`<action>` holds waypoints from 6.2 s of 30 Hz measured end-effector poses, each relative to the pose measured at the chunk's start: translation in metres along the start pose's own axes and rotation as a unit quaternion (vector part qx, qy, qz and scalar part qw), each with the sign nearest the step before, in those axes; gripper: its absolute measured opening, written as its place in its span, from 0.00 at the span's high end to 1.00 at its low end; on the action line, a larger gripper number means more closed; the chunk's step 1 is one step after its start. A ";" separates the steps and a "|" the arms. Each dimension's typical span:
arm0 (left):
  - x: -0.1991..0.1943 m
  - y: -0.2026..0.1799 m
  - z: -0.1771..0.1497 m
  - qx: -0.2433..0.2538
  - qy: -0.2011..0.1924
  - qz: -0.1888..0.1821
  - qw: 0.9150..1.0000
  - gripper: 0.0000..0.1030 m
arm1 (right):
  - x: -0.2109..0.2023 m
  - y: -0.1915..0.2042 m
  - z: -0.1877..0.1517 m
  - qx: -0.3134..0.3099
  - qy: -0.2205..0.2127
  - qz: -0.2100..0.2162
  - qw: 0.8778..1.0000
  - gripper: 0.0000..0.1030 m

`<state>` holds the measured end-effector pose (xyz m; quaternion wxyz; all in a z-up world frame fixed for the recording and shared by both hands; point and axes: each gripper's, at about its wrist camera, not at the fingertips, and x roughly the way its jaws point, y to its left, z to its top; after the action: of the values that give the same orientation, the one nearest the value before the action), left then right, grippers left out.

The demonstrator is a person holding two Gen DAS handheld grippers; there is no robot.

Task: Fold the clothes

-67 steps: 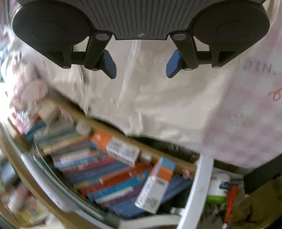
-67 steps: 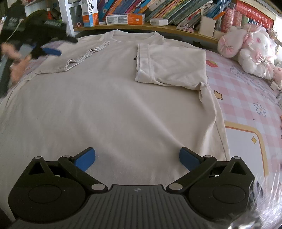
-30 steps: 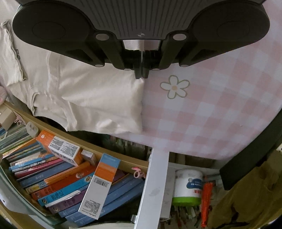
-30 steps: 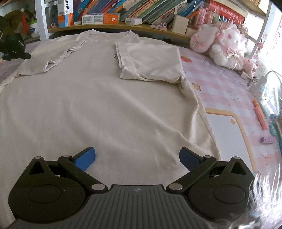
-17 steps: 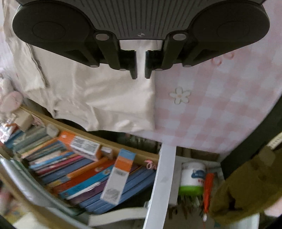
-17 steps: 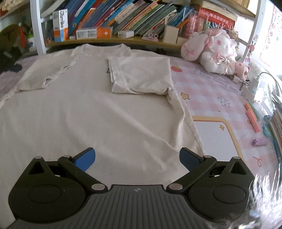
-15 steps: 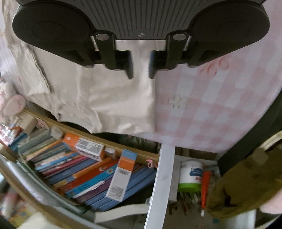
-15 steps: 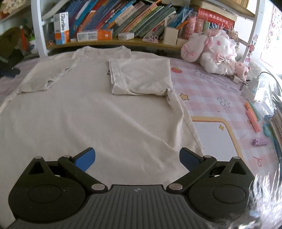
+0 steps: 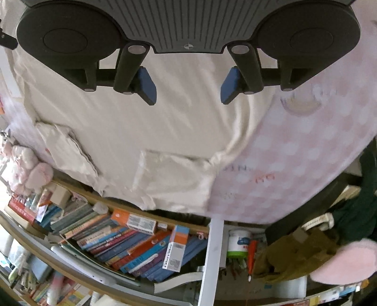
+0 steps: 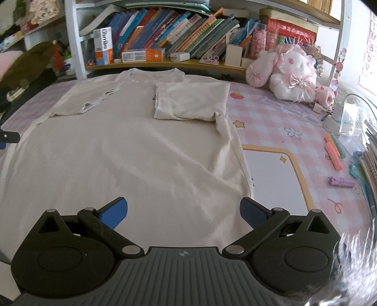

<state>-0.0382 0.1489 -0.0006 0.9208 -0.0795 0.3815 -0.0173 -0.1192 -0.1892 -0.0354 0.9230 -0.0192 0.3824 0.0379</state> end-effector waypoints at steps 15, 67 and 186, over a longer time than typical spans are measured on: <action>-0.068 -0.050 -0.076 0.053 -0.045 -0.004 0.998 0.25 | -0.055 -0.035 -0.063 0.010 -0.002 0.012 1.000 0.00; -0.036 0.160 -0.086 -0.182 0.128 -0.036 0.974 0.30 | -0.036 -0.120 -0.091 0.284 0.190 0.089 0.935 0.30; 0.142 0.089 0.131 -0.428 -0.040 -0.198 0.881 0.96 | 0.137 -0.223 0.157 0.489 -0.032 0.239 0.838 0.93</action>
<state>0.1522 0.2413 -0.0235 0.7890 -0.5403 0.2908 -0.0314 0.1065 -0.3932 -0.0203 0.7864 0.5278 0.3140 0.0661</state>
